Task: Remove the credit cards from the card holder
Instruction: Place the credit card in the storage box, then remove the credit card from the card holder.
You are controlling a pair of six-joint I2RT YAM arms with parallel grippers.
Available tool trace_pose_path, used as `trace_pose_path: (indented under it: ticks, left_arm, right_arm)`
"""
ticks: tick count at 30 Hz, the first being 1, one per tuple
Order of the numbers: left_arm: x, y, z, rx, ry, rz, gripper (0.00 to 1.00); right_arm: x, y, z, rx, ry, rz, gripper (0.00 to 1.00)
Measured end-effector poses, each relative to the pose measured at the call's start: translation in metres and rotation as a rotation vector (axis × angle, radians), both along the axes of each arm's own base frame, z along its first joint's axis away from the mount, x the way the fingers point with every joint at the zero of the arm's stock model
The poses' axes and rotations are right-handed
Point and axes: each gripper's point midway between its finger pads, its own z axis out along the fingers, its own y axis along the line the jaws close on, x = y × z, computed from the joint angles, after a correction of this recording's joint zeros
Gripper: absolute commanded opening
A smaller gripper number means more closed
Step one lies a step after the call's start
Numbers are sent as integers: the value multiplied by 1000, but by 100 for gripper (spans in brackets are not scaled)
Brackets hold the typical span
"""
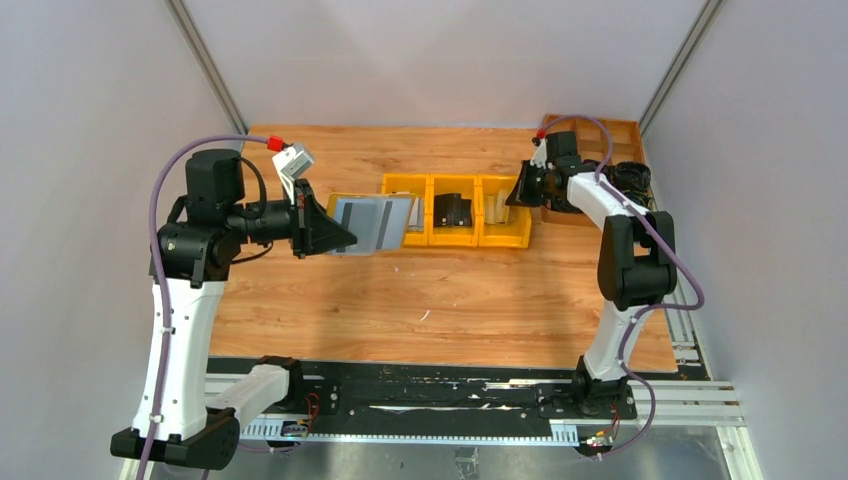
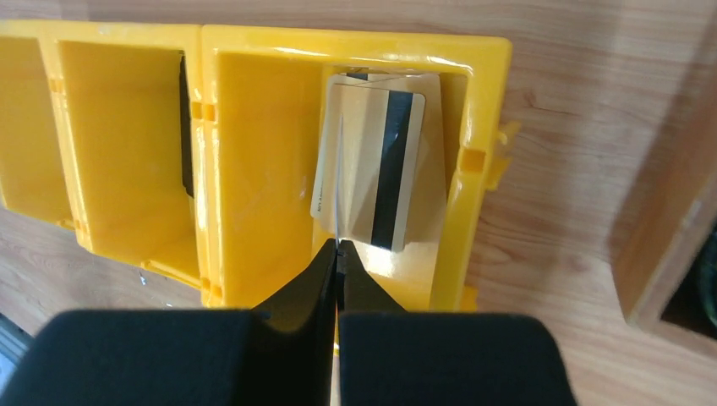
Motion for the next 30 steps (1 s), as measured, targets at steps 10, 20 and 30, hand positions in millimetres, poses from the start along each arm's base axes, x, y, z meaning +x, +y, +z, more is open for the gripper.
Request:
trace_pose_path:
  ticks: [10, 20, 30]
  left_arm:
    - [-4, 3, -20, 29, 26, 7, 0]
    - [-4, 1, -20, 22, 34, -11, 0]
    - [-10, -3, -15, -15, 46, -63, 0]
  right_arm:
    - [12, 21, -14, 30, 35, 43, 42]
    - [-25, 57, 130, 159, -283, 105, 75]
    - [-203, 186, 267, 773, -556, 667, 81]
